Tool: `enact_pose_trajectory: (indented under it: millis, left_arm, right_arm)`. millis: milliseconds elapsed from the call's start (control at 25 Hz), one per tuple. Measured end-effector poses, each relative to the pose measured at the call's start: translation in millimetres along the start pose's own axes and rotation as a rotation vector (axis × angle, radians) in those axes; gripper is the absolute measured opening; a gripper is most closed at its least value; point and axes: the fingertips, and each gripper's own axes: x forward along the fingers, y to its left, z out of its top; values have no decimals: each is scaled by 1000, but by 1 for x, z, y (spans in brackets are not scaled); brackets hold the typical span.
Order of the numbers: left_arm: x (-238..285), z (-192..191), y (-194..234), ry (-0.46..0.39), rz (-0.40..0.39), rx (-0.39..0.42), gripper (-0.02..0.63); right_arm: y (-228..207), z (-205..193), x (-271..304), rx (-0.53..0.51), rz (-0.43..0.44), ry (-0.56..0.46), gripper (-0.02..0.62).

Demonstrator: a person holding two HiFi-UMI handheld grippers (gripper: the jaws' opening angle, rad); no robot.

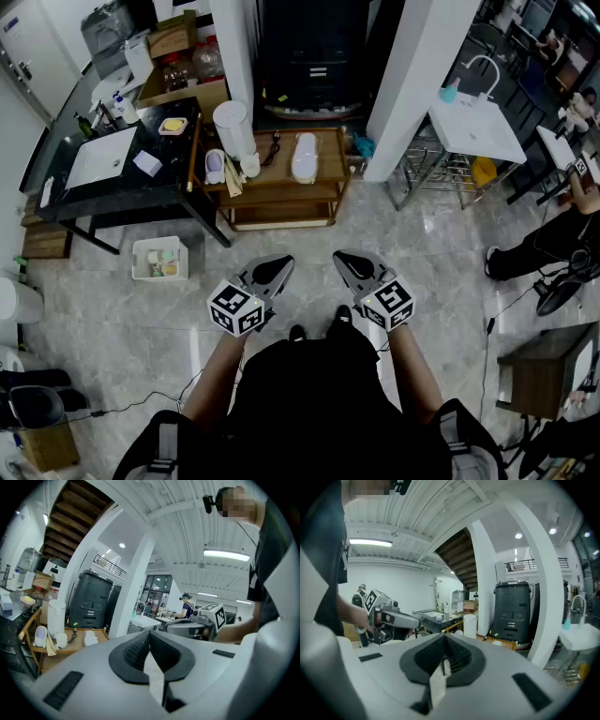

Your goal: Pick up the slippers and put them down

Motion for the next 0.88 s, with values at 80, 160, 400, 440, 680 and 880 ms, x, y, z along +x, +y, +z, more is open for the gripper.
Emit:
enact_pose_trajectory:
  millis: [80, 160, 400, 440, 680, 880]
  left_arm:
    - [-2, -1, 0, 1, -2, 1, 12]
    - [-5, -2, 0, 1, -4, 2, 12]
    - [-12, -3, 3, -1, 1, -3, 12]
    - [-12, -3, 3, -2, 1, -4, 12]
    - [-10, -8, 5, 7, 2, -10, 12]
    - [-8, -10, 10, 16, 15, -19, 12]
  right_arm:
    - [3, 0, 2, 2, 1, -2, 7]
    - [6, -1, 2, 3, 1, -3, 7]
    - [14, -2, 5, 9, 2, 4, 7]
    - [14, -2, 5, 10, 2, 4, 8]
    - [14, -10, 8, 14, -1, 24, 8]
    - [11, -14, 13, 19, 12, 32, 8]
